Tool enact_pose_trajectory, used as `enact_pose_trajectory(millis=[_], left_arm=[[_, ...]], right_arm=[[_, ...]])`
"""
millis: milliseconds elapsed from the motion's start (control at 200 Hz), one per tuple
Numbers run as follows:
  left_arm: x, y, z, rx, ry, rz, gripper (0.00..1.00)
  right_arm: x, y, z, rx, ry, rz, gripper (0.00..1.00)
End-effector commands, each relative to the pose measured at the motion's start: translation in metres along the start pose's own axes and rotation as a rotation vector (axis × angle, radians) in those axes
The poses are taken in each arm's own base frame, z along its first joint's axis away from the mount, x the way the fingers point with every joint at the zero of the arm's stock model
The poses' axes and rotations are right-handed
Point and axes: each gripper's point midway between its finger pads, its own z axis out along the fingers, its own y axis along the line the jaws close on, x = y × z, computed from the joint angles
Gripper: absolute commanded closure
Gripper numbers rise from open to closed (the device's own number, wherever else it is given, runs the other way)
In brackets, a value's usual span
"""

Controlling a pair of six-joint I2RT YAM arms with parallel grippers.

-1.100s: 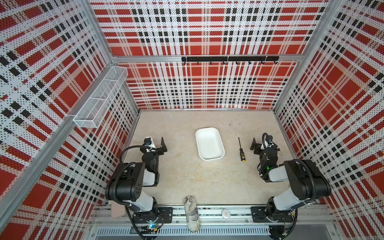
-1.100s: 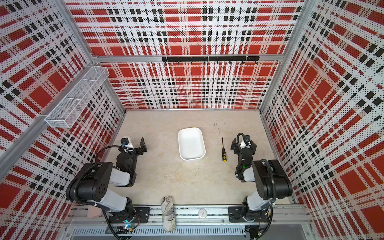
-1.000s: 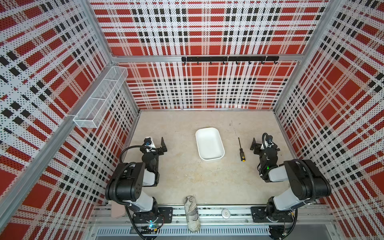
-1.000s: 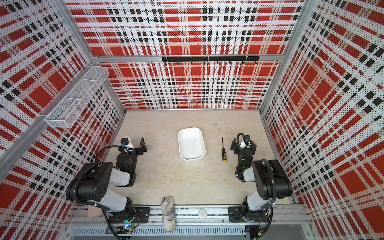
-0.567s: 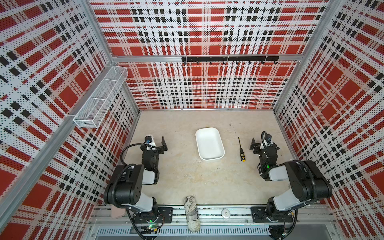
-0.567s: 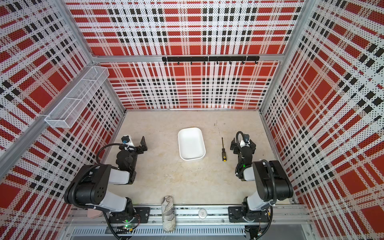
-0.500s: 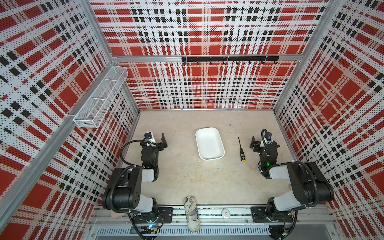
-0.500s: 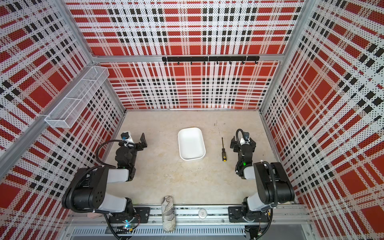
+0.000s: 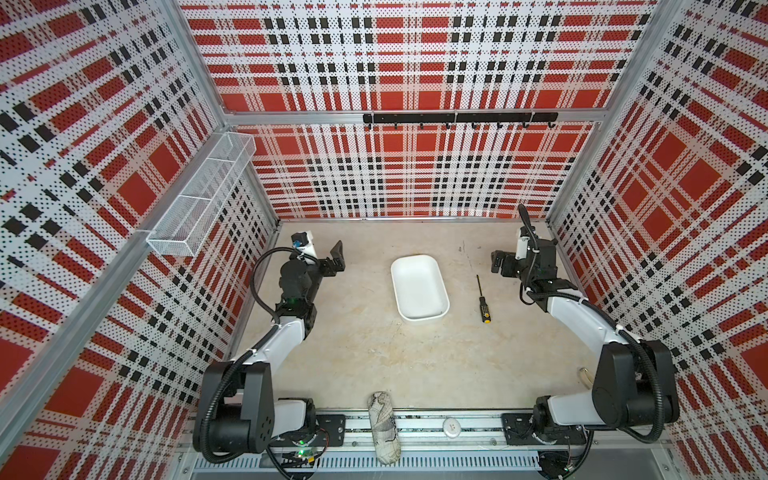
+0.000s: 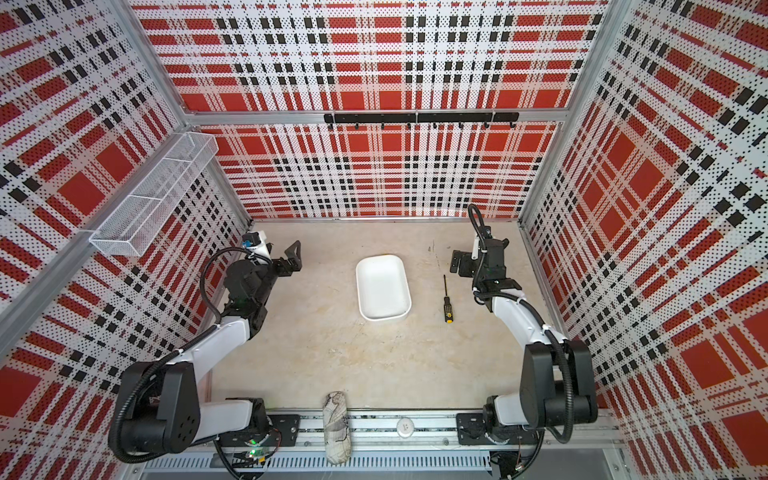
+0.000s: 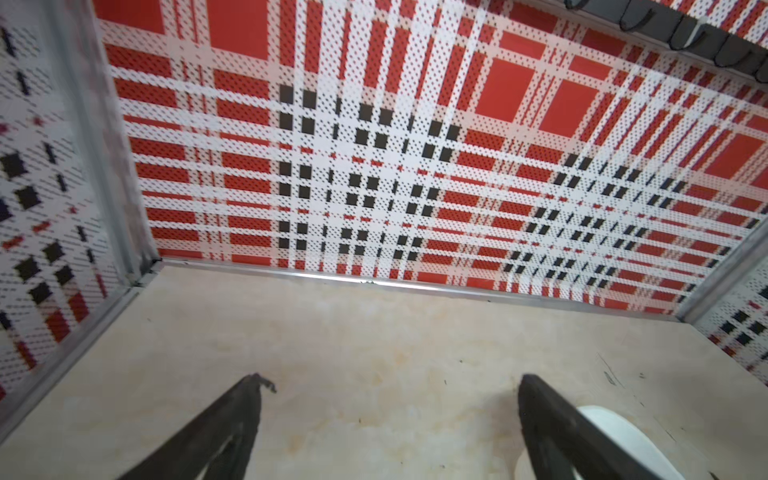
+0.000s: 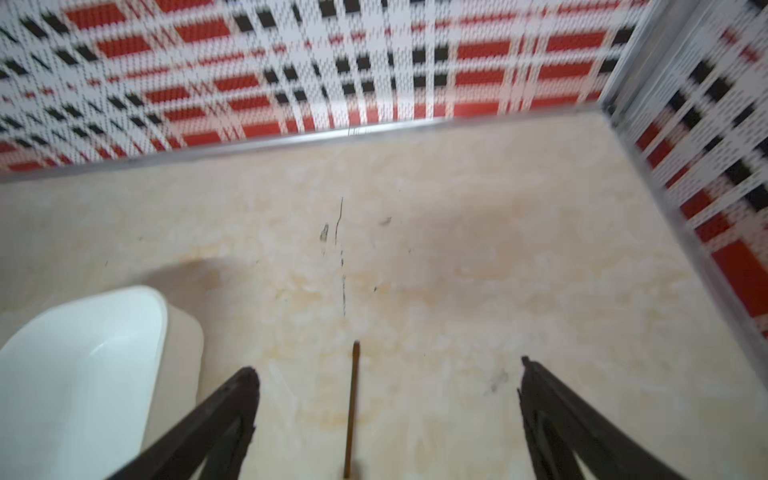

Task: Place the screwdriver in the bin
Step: 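Move the right gripper over the black-and-yellow screwdriver while the left arm shifts slightly, then lower the right gripper and close it on the screwdriver handle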

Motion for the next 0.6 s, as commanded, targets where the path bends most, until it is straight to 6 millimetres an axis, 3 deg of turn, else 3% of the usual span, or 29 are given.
enact_pose_trajectory(millis=[0,110,281,471,596], left_arm=[[0.035,-0.015,0.007,0.071,0.183,-0.079,0.02],[0.055,-0.027,0.013,0.142,0.277,-0.125,0.02],[0.094,-0.03,0.025,0.144,0.425,-0.164,0.02],[0.113,-0.044,0.026,0.159,0.47,-0.146,0.02],[0.126,-0.043,0.027,0.148,0.513,-0.135,0.02]], right_arm=[[0.059,0.006,-0.001,0.019,0.27,0.05,0.0],[0.075,0.014,0.004,0.042,0.33,0.043,0.0],[0.107,0.022,0.015,0.085,0.433,0.022,0.05],[0.144,0.022,0.019,0.139,0.529,-0.018,0.09],[0.157,0.021,0.019,0.179,0.561,-0.016,0.13]])
